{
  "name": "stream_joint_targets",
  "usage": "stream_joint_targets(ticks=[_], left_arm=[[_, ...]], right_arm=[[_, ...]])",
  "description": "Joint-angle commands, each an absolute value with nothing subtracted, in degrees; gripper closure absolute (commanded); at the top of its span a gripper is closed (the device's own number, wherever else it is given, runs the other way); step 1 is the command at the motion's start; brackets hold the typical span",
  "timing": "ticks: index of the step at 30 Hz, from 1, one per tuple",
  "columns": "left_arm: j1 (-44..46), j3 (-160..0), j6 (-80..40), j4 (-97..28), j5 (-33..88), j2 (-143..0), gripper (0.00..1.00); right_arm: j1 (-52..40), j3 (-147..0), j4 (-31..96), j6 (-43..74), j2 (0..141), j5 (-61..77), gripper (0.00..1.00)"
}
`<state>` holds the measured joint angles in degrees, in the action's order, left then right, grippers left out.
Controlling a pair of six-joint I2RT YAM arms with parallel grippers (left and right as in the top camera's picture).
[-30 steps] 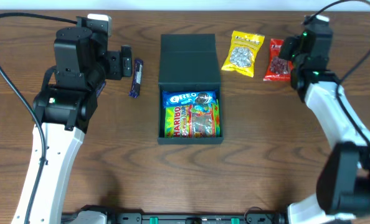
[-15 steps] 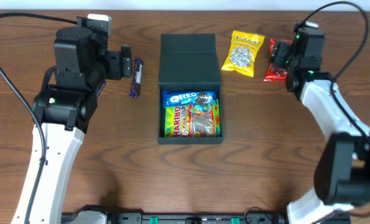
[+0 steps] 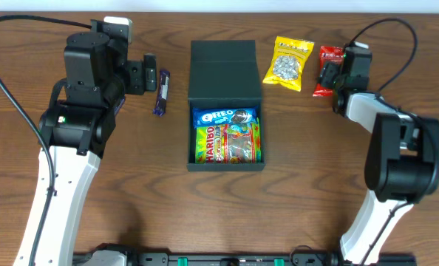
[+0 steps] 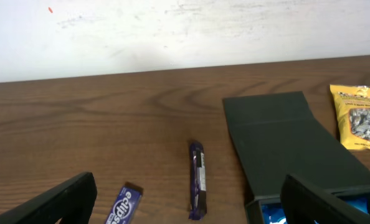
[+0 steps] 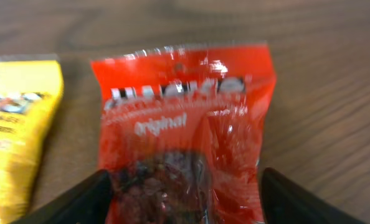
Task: Pack container
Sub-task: 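Grasp the red candy bag with the right gripper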
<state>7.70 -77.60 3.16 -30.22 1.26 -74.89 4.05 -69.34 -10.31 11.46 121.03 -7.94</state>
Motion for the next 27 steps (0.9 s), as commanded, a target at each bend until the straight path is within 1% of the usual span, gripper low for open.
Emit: stream_joint_targets(ticks=[1, 2, 5, 6, 8, 10, 11, 12, 17, 23, 27], left_arm=[[7.5, -78.1, 2.8, -30.2, 1.1, -74.5, 0.05], [7.5, -78.1, 2.8, -30.2, 1.1, -74.5, 0.05], [7.5, -78.1, 2.8, -30.2, 1.1, -74.5, 0.05], [7.5, -78.1, 2.8, -30.2, 1.1, -74.5, 0.05], [7.5, -78.1, 2.8, -30.2, 1.1, -74.5, 0.05], [7.5, -78.1, 2.8, -30.2, 1.1, -74.5, 0.05], [7.5, -78.1, 2.8, -30.2, 1.1, -74.5, 0.05], [7.5, -78.1, 2.8, -30.2, 1.1, -74.5, 0.05], [7.5, -78.1, 2.8, -30.2, 1.0, -74.5, 0.05], [7.5, -78.1, 2.8, -31.1, 1.0, -74.5, 0.05], [7.5, -78.1, 2.8, -33.1, 1.0, -74.5, 0.05]], right_arm=[[4.5, -69.5, -10.5, 11.1, 123.0, -8.8, 0.38], [4.5, -69.5, -10.5, 11.1, 123.2, -8.8, 0.43], [4.5, -69.5, -10.9, 11.1, 123.2, -8.9, 0.64], [4.5, -69.5, -10.9, 11.1, 123.2, -8.8, 0.69], [4.5, -69.5, -10.9, 11.1, 123.2, -8.8, 0.85], [4.5, -69.5, -10.9, 11.1, 123.2, -8.8, 0.94], [4.5, -69.5, -10.9, 11.1, 123.2, -8.8, 0.97], [4.5, -69.5, -10.7, 11.1, 123.2, -8.8, 0.99], [4.5, -69.5, -8.2, 11.1, 121.2, -8.8, 0.99], [3.7, -69.5, -2.0, 11.1, 111.1, -7.4, 0.99], [2.8, -69.5, 3.4, 11.1, 102.4, -3.4, 0.99]])
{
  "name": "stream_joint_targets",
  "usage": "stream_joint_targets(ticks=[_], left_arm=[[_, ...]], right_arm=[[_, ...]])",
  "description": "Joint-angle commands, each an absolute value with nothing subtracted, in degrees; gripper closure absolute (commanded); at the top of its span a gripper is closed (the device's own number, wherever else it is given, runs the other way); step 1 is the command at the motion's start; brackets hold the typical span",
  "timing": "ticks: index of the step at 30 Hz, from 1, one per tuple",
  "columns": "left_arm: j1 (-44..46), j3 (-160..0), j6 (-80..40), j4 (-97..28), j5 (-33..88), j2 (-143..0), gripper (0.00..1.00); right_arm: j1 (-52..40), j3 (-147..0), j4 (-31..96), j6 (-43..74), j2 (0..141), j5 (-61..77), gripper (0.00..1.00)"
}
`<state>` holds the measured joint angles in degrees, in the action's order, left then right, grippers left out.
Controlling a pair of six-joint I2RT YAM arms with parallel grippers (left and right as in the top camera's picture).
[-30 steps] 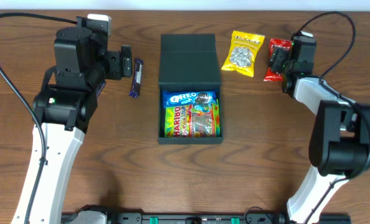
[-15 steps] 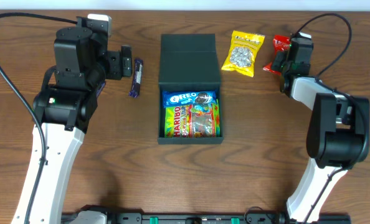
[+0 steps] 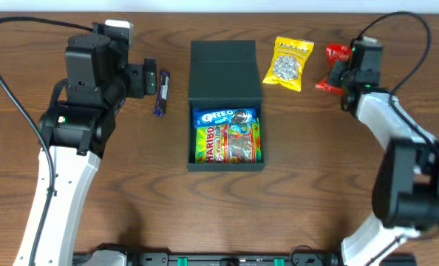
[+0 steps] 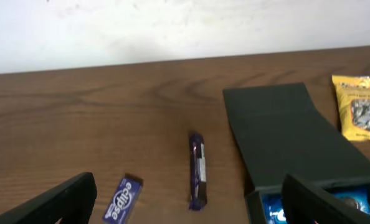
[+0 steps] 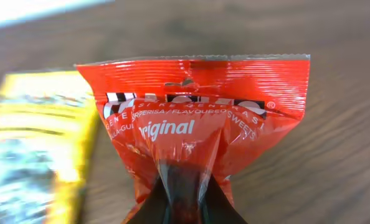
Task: Pack container
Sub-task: 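Grasp the red candy bag with the right gripper, then carry the red bag into the box and lower it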
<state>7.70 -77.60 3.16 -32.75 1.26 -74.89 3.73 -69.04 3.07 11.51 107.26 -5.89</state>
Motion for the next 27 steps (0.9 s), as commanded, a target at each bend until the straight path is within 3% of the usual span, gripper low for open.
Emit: stream_joint_targets(ticks=[1, 11, 22, 27], left_arm=[[7.5, -78.1, 2.8, -33.8, 1.0, -74.5, 0.05], [7.5, -78.1, 2.8, -36.1, 1.0, -73.9, 0.05], [7.5, -78.1, 3.0, -36.0, 0.4, -68.8, 0.05], [7.5, -78.1, 3.0, -36.2, 0.4, -63.9, 0.05]], right_arm=[[2.2, -69.5, 5.5, 11.1, 99.2, -1.8, 0.99], [-7.9, -69.5, 19.4, 11.2, 84.9, 12.5, 0.99], [-20.9, -69.3, 30.8, 21.6, 84.4, 12.1, 0.98], [-27.6, -68.1, 32.0, 28.6, 85.2, 3.4, 0.99]])
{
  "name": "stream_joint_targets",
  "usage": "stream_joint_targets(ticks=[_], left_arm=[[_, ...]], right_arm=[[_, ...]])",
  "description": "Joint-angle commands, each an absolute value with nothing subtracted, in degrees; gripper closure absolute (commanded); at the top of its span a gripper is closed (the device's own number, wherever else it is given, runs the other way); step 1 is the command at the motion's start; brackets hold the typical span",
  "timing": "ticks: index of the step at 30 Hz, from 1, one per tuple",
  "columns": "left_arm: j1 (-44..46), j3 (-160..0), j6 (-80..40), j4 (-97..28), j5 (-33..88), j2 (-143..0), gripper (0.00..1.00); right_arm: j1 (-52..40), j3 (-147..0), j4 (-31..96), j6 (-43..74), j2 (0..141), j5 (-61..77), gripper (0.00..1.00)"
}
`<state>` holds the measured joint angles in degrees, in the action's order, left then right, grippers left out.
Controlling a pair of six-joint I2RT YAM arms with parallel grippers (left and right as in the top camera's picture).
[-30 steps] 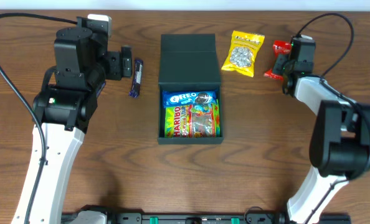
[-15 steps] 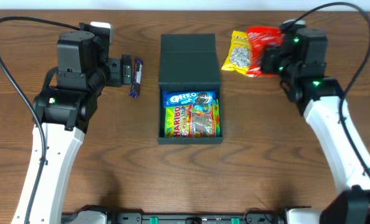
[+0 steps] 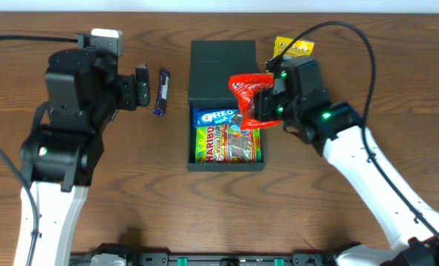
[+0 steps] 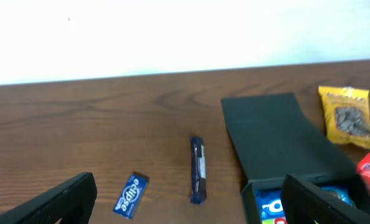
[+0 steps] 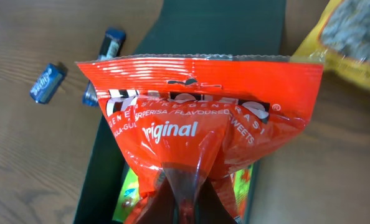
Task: Pack container
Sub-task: 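Carry the red bag into the box and lower it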
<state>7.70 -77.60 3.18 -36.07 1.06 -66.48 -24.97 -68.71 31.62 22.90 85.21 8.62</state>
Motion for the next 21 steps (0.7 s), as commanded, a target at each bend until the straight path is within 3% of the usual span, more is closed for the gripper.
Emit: stream_joint_targets(ticks=[1, 7, 21], left_arm=[[7.5, -78.1, 3.0, -36.4, 0.4, -63.1, 0.05], [7.5, -78.1, 3.0, -37.9, 0.4, -59.1, 0.05], [7.5, -78.1, 3.0, -39.9, 0.4, -58.0, 0.05]], right_arm=[[-28.5, -68.0, 32.5, 30.2, 85.5, 1.6, 0.99], [-34.1, -67.7, 34.1, 40.1, 88.9, -5.3, 0.99], [-37.7, -67.7, 38.9, 38.8, 99.7, -9.7, 0.99]])
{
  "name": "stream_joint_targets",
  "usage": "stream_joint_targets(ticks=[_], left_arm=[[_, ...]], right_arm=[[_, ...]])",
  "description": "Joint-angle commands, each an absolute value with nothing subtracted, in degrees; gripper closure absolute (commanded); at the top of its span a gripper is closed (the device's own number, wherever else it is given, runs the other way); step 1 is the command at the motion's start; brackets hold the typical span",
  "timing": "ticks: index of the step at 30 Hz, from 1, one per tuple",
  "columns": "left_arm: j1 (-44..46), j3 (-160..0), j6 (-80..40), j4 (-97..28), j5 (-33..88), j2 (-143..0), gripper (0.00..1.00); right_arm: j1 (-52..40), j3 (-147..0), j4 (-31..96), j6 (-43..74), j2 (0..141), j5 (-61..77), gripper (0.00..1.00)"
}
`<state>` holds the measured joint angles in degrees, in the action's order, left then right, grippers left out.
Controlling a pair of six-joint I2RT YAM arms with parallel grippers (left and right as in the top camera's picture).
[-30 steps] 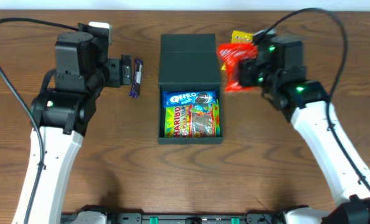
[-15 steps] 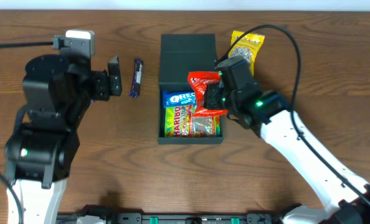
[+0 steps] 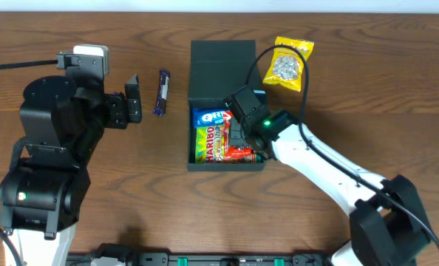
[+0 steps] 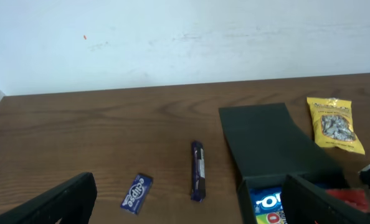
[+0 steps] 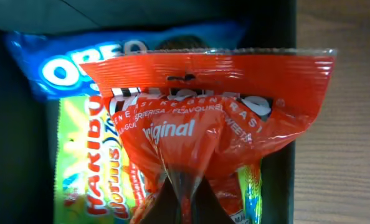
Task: Pack container
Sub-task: 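Carry the red bag into the box and lower it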
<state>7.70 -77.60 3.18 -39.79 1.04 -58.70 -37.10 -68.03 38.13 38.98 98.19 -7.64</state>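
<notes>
The black box [image 3: 192, 140] stands open mid-table, its lid [image 3: 223, 70] folded back. An Oreo pack [image 5: 79, 65] and a Haribo bag [image 5: 85, 180] lie inside. My right gripper [image 5: 180, 202] is shut on the red sweets bag [image 5: 203, 118], low over the box's right half and above those packs. In the overhead view that gripper [image 3: 245, 125] covers most of the red bag [image 3: 239, 153]. Left of the box, raised over the table, my left gripper [image 4: 188, 208] is open and holds nothing.
A yellow snack bag [image 3: 286, 63] lies right of the lid. A purple candy bar [image 3: 161, 92] lies left of the box, and a blue Eclipse gum pack [image 4: 137, 193] lies further left. The table's far edge meets a white wall [image 4: 185, 43].
My right gripper has come down with the red bag from above the box's back right corner to low inside the box. The left wrist camera now sits higher and further back.
First my right gripper stood open around the red bag at the far right of the table. Then it was shut on the bag there. Later it held the bag in the air beside the box's back, and now low in the box. The left gripper stayed open.
</notes>
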Motion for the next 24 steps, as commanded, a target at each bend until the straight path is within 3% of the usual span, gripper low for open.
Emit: stream_joint_targets(ticks=[1, 2, 6, 8, 13, 16, 19, 20, 22, 24], left_arm=[[7.5, -78.1, 3.0, -39.9, 0.4, -58.0, 0.05], [7.5, -78.1, 3.0, -39.9, 0.4, -58.0, 0.05], [7.5, -78.1, 3.0, -39.9, 0.4, -58.0, 0.05], [7.5, -78.1, 3.1, -39.9, 0.4, -58.0, 0.05], [7.5, -78.1, 3.3, -39.9, 0.4, -58.0, 0.05], [7.5, -78.1, 3.2, -39.9, 0.4, -58.0, 0.05], [7.5, -78.1, 3.2, -39.9, 0.4, -58.0, 0.05], [7.5, -78.1, 3.2, -39.9, 0.4, -58.0, 0.05], [7.5, -78.1, 3.2, -39.9, 0.4, -58.0, 0.05], [7.5, -78.1, 3.2, -39.9, 0.4, -58.0, 0.05]], right_arm=[[-37.7, -67.7, 38.9, 38.0, 100.2, -9.7, 0.99], [-37.7, -67.7, 39.0, 37.4, 100.9, -9.7, 0.94], [-37.7, -67.7, 39.2, 37.5, 102.4, -9.6, 0.44], [-37.7, -67.8, 39.2, 37.4, 102.5, -9.6, 0.27], [-37.7, -68.4, 39.5, 37.4, 99.6, -9.6, 0.27], [-37.7, -69.1, 39.0, 37.2, 93.4, -9.6, 0.20], [-37.7, -69.1, 38.0, 36.1, 88.3, -9.4, 0.24], [-37.7, -69.1, 37.9, 35.6, 86.7, -9.4, 0.37], [-37.7, -69.1, 37.9, 34.1, 84.8, -9.4, 0.94], [-37.7, -69.1, 38.0, 32.2, 84.7, -8.5, 0.99]])
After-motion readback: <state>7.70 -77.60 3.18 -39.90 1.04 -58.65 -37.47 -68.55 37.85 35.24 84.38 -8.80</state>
